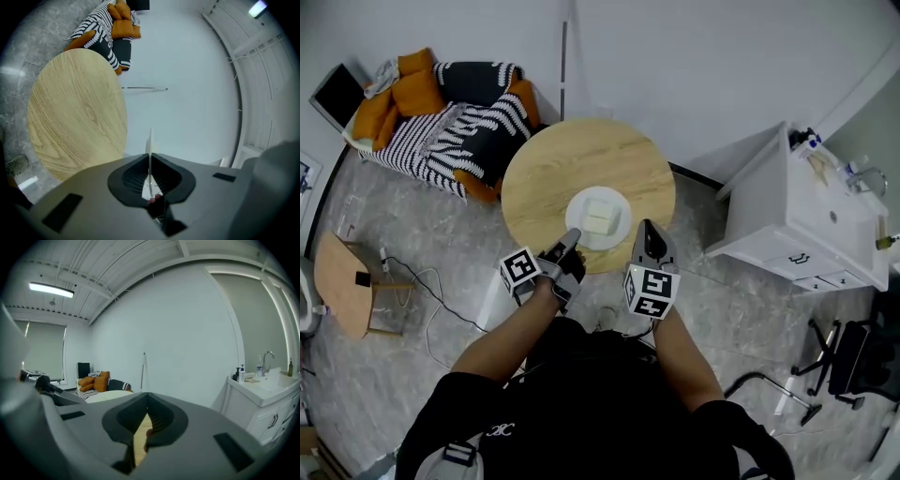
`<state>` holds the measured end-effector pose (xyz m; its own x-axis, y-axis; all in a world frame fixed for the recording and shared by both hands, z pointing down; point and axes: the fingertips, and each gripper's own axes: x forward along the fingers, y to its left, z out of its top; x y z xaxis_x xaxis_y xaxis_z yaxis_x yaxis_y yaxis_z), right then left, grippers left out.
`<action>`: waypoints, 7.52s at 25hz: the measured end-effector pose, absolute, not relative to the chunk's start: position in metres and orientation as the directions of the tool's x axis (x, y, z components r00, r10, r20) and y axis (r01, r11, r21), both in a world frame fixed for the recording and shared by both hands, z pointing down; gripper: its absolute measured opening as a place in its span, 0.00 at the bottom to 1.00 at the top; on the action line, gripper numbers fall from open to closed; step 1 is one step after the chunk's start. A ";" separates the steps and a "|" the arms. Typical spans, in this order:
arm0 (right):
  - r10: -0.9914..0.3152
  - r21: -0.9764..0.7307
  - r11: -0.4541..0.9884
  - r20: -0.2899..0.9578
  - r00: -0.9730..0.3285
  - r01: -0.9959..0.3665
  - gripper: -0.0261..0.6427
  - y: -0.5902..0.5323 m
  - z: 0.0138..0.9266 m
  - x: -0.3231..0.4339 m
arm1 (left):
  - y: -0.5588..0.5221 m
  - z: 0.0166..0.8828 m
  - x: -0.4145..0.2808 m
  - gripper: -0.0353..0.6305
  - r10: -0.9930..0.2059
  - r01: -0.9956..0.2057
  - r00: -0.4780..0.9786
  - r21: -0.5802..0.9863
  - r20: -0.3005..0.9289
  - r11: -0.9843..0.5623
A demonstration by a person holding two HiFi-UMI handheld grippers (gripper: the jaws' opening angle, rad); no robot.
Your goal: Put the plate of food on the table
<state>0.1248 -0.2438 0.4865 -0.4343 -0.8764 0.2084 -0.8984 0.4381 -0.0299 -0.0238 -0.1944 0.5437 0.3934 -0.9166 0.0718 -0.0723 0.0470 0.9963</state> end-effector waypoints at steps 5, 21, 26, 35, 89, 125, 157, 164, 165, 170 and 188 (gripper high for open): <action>-0.872 -0.026 0.447 0.213 -0.442 -0.894 0.05 -0.251 0.487 0.120 | -0.203 0.545 -0.030 0.08 -0.921 -0.088 0.381 0.994 0.087 0.057; -0.891 0.021 0.420 0.203 -0.407 -0.907 0.05 -0.288 0.476 0.086 | -0.252 0.552 -0.068 0.09 -0.895 -0.072 0.435 0.995 0.097 0.073; -0.890 0.028 0.420 0.209 -0.405 -0.907 0.05 -0.290 0.475 0.077 | -0.261 0.566 -0.087 0.09 -0.900 -0.080 0.421 0.993 0.108 0.081; -0.887 0.026 0.434 0.189 -0.422 -0.900 0.05 -0.275 0.451 0.063 | -0.276 0.600 -0.101 0.09 -0.893 -0.041 0.436 0.994 0.110 0.102; -0.945 0.110 0.244 0.249 -0.211 -0.964 0.05 -0.254 0.463 0.074 | -0.298 0.700 -0.116 0.08 -0.781 -0.147 0.546 0.952 0.303 0.267; -0.929 0.068 0.218 0.321 -0.186 -0.973 0.05 -0.261 0.486 0.087 | -0.302 0.734 -0.117 0.09 -0.709 -0.242 0.517 0.876 0.480 0.417; -0.895 0.015 0.326 0.326 -0.303 -0.945 0.05 -0.254 0.486 0.079 | -0.289 0.706 -0.163 0.06 -0.634 -0.770 0.141 0.487 0.760 0.413; -0.874 -0.010 0.378 0.327 -0.360 -0.926 0.05 -0.258 0.494 0.060 | -0.287 0.666 -0.149 0.06 -0.714 -0.836 0.171 0.484 0.679 0.260; -0.869 -0.017 0.383 0.332 -0.367 -0.924 0.05 -0.258 0.496 0.058 | -0.287 0.659 -0.148 0.06 -0.728 -0.851 0.171 0.472 0.663 0.230; -0.856 -0.034 0.403 0.340 -0.389 -0.915 0.05 -0.263 0.502 0.048 | -0.285 0.628 -0.153 0.06 -0.783 -0.921 0.158 0.376 0.601 0.102; -0.869 -0.082 0.455 0.175 -0.463 -0.886 0.05 -0.282 0.470 0.020 | -0.273 0.529 -0.142 0.06 -0.888 -0.962 0.221 0.242 0.403 -0.130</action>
